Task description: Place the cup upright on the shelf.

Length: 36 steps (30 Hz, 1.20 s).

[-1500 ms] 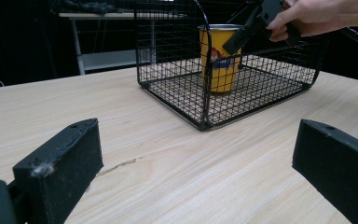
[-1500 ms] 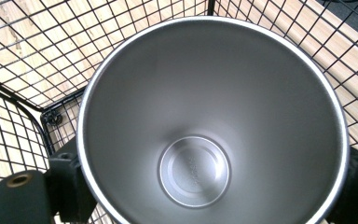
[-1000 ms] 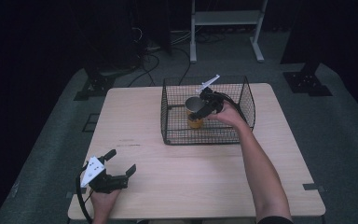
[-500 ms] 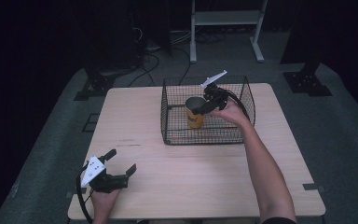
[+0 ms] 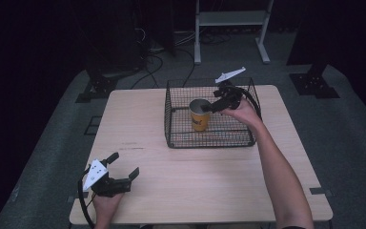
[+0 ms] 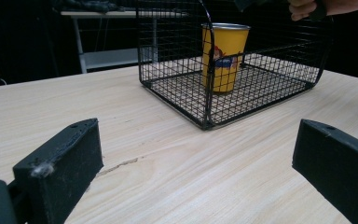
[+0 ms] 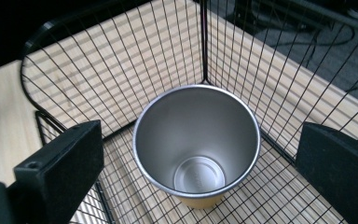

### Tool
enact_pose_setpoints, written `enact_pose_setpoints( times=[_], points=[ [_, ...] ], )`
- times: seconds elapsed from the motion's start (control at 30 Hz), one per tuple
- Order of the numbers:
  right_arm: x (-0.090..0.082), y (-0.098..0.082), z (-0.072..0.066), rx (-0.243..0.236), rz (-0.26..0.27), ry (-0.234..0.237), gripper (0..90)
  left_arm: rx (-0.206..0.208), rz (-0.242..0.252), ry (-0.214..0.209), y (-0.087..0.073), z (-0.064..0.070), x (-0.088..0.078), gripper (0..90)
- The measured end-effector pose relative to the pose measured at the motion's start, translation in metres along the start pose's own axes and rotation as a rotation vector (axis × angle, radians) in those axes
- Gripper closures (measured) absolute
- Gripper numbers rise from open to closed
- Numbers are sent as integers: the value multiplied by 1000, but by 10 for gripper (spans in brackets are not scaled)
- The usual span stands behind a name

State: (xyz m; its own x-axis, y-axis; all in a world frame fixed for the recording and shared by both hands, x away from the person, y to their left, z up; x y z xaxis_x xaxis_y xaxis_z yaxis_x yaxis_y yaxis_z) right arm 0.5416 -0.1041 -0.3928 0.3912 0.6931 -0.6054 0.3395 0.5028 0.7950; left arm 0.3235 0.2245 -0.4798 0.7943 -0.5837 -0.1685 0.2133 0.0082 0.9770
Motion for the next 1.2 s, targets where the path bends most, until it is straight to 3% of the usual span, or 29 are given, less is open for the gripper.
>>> enact_pose_setpoints(
  times=[0.27,0.4,0.47,0.73,1.2],
  points=[
    [-26,3,-13,8,57,26,7,5,2,-6,0,1,0,8],
    [-34,0,-16,-2,53,6,15,5,0,-6,0,2,-1,8],
    [-39,-2,-17,9,59,1,62,6,1,-5,0,2,0,8],
    [-59,-13,-21,13,74,-4,62,7,0,-2,0,1,0,9],
    [-78,-26,-37,-7,73,17,63,8,0,-1,0,1,0,8]
  ],
)
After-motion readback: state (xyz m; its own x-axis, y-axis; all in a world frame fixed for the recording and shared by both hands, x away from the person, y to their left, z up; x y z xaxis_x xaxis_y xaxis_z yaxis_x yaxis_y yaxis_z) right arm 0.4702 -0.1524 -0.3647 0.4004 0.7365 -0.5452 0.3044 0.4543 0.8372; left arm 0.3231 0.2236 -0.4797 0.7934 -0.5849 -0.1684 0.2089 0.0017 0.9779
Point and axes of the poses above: each handheld gripper's, and its own axes: x roughly forward along the jaws, y roughly out of its top, z roughly to its right, the point moved 7 cm from there along x, roughly forward along the jaws, and after that the axes turned 6 degrees about -x, right-handed, at the moved point
